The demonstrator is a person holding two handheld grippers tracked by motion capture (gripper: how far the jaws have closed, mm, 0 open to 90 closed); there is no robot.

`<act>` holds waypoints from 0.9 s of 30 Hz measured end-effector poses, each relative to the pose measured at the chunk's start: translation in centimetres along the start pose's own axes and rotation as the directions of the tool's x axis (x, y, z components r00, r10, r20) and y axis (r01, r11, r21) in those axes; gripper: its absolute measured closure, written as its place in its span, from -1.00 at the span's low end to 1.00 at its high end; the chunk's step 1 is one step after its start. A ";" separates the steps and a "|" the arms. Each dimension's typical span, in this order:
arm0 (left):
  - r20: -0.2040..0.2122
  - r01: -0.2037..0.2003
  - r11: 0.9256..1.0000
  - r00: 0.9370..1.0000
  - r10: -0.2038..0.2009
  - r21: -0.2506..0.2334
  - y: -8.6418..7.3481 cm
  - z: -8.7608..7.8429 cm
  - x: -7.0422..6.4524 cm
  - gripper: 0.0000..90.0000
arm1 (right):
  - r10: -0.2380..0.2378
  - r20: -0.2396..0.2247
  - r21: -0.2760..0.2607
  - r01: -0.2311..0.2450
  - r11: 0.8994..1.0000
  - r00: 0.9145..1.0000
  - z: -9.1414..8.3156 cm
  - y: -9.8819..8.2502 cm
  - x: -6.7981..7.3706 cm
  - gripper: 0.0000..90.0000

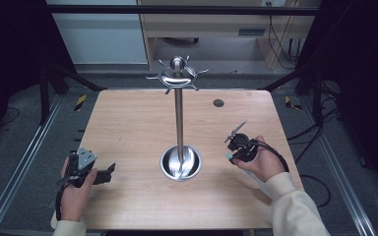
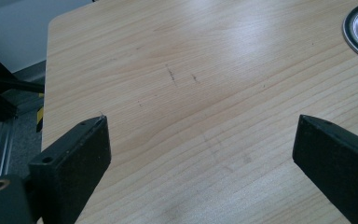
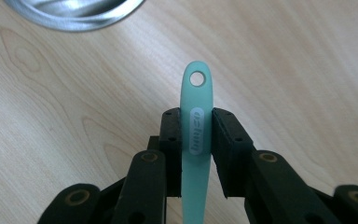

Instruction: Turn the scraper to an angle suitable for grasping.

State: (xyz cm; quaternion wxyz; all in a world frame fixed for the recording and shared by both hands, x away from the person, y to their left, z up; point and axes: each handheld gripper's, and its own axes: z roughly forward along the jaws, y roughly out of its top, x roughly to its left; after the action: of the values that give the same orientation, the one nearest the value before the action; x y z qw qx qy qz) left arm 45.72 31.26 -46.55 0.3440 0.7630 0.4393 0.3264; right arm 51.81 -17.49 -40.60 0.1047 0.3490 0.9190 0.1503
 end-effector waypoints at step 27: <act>0.010 -0.007 1.000 1.000 0.007 -0.008 0.1 0.1 -0.2 -0.91 | 0.091 -0.021 -0.429 -0.091 0.899 0.996 -8.7 3.0 -0.8 0.66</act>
State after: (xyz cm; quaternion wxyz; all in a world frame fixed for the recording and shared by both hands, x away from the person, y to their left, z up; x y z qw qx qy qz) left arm 45.76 31.01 -46.55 0.3482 0.7647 0.4337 0.3256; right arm 51.62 -17.68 -31.43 0.1717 0.3600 0.8460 0.3538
